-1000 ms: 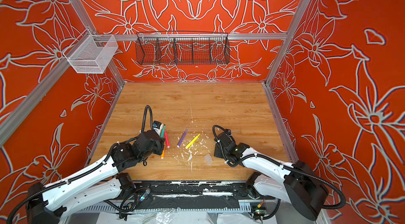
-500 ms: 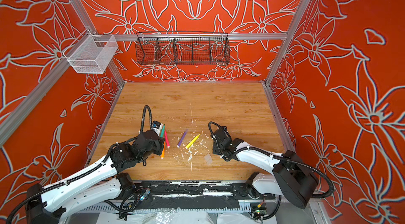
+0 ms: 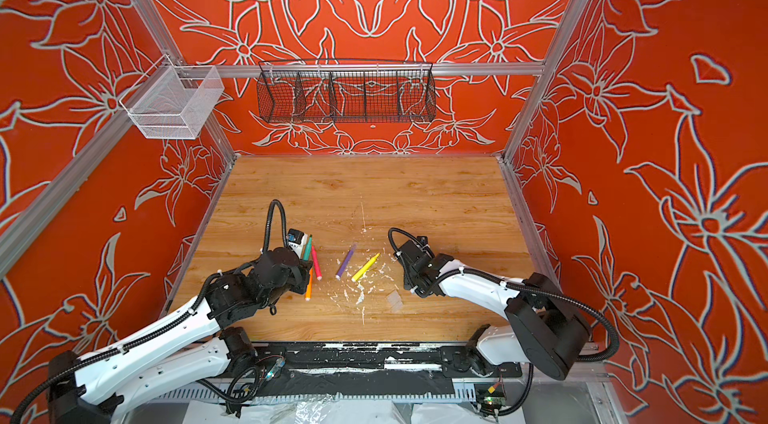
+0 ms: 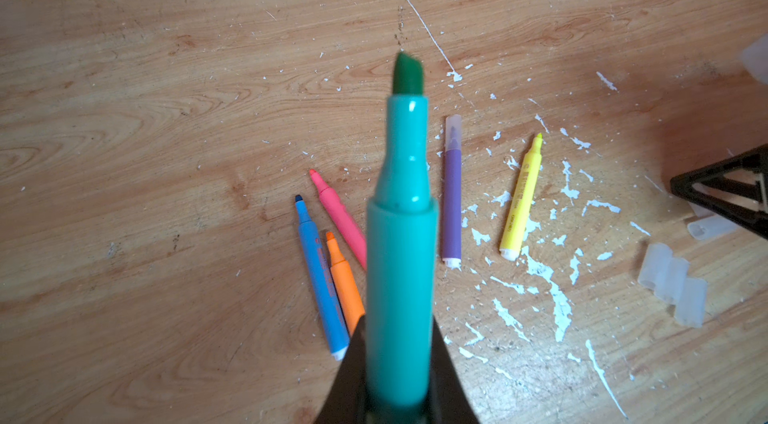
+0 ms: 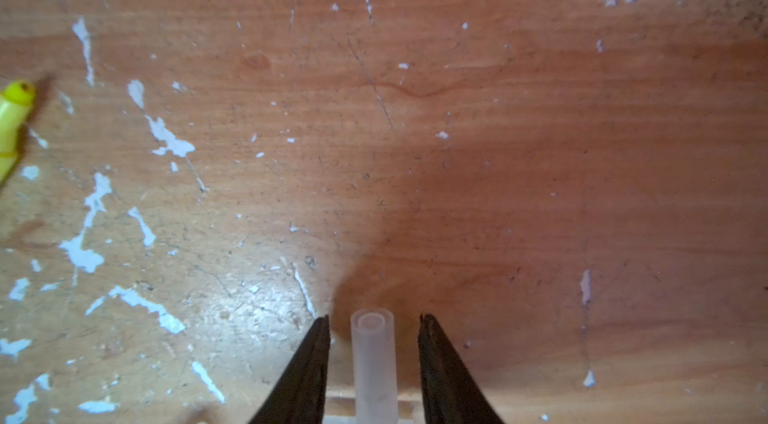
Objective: Insert the pens into the pen caps
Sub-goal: 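Lower the right gripper and grasp a translucent pen cap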
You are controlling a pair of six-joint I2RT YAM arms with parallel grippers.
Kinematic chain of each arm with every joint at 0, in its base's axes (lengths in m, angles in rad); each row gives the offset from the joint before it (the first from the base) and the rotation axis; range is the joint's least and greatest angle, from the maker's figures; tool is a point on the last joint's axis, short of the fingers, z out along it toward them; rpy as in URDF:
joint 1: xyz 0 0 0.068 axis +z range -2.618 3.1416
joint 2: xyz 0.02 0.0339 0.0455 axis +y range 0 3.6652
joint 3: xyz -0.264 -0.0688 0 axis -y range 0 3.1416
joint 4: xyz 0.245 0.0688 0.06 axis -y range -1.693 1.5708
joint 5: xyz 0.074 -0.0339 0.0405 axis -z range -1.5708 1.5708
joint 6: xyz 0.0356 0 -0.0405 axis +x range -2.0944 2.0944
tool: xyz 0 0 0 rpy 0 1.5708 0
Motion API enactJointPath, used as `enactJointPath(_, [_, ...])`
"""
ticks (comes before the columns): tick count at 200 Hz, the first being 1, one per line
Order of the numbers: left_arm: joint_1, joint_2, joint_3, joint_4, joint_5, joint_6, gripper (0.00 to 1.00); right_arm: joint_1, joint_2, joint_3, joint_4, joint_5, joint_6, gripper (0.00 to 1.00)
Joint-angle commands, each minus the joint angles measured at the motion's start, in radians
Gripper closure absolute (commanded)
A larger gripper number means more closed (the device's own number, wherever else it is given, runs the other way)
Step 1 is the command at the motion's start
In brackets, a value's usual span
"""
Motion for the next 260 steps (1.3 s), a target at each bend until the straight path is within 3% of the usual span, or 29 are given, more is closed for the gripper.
enactJointPath(1, [-0.005,-0.010,-0.010,0.006,-0.001,-0.010,1.00,0.007,0.033,0.030,-0.046,0.037,-0.002,0.64])
enactJointPath(68, [-0.005,-0.016,-0.012,0.004,-0.004,-0.011,1.00,0.020,0.069,0.038,-0.062,0.040,0.003,0.81])
enactJointPath(166, [-0.005,0.000,0.021,-0.005,-0.005,0.006,1.00,0.021,0.001,0.030,-0.052,0.038,0.018,0.89])
enactJointPath(185, [-0.005,0.014,0.071,-0.006,0.057,0.005,1.00,0.022,-0.075,0.042,-0.065,0.051,0.022,0.89])
enactJointPath(229, [-0.010,0.096,0.081,0.171,0.338,-0.058,1.00,0.025,-0.270,0.081,-0.034,0.046,-0.005,0.88])
enactJointPath(260, [-0.107,0.210,0.104,0.227,0.315,-0.106,1.00,0.032,-0.395,0.100,-0.005,0.041,-0.011,0.89])
